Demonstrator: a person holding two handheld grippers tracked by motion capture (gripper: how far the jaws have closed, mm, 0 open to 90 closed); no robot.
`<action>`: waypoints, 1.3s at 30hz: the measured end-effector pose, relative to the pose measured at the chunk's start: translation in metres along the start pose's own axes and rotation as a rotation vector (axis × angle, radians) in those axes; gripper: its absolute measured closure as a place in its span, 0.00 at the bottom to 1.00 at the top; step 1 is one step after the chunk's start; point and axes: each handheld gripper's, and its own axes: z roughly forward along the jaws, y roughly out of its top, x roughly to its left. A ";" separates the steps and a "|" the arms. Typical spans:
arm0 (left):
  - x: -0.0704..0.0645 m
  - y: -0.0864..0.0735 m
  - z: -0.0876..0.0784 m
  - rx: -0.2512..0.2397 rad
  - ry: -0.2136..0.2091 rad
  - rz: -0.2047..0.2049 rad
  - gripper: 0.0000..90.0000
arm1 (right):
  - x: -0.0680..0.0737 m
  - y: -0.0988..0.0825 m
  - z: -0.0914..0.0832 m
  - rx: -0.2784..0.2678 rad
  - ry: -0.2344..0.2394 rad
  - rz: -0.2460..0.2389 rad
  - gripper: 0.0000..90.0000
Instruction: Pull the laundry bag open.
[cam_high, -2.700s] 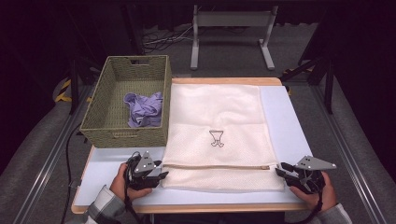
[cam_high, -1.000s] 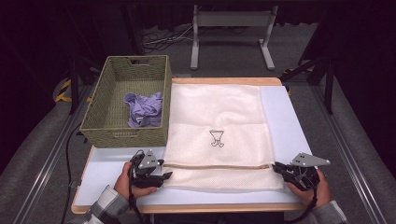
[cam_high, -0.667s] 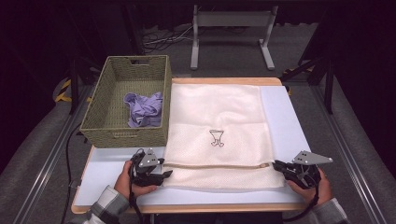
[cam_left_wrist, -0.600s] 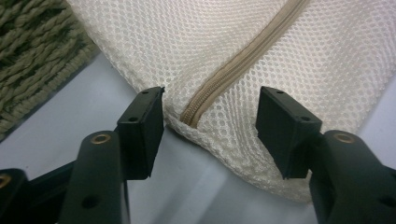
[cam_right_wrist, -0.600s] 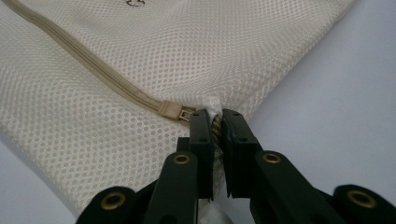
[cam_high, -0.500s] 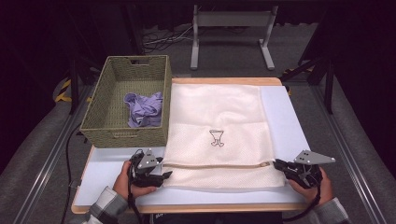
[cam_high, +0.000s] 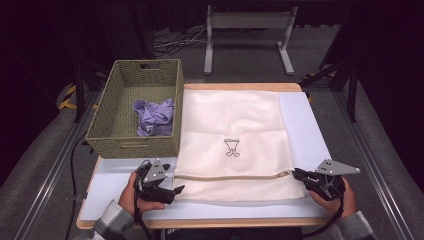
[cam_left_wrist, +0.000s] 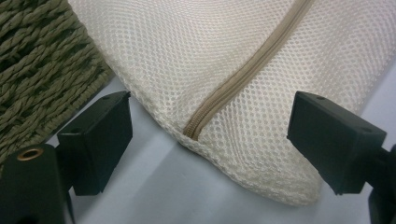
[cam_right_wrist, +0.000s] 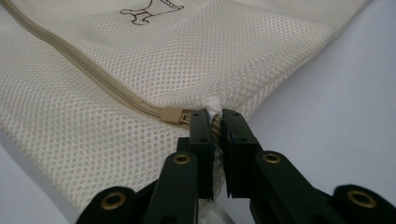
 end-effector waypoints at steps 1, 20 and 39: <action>0.000 0.000 0.000 0.001 0.004 0.001 0.16 | 0.000 0.001 0.000 -0.005 0.002 0.000 0.93; -0.009 0.013 0.005 -0.003 -0.003 0.043 0.18 | 0.003 0.016 -0.004 -0.041 0.028 -0.001 0.94; -0.036 0.053 0.028 -0.013 -0.052 0.162 0.27 | 0.006 0.021 -0.005 -0.069 0.065 -0.014 0.94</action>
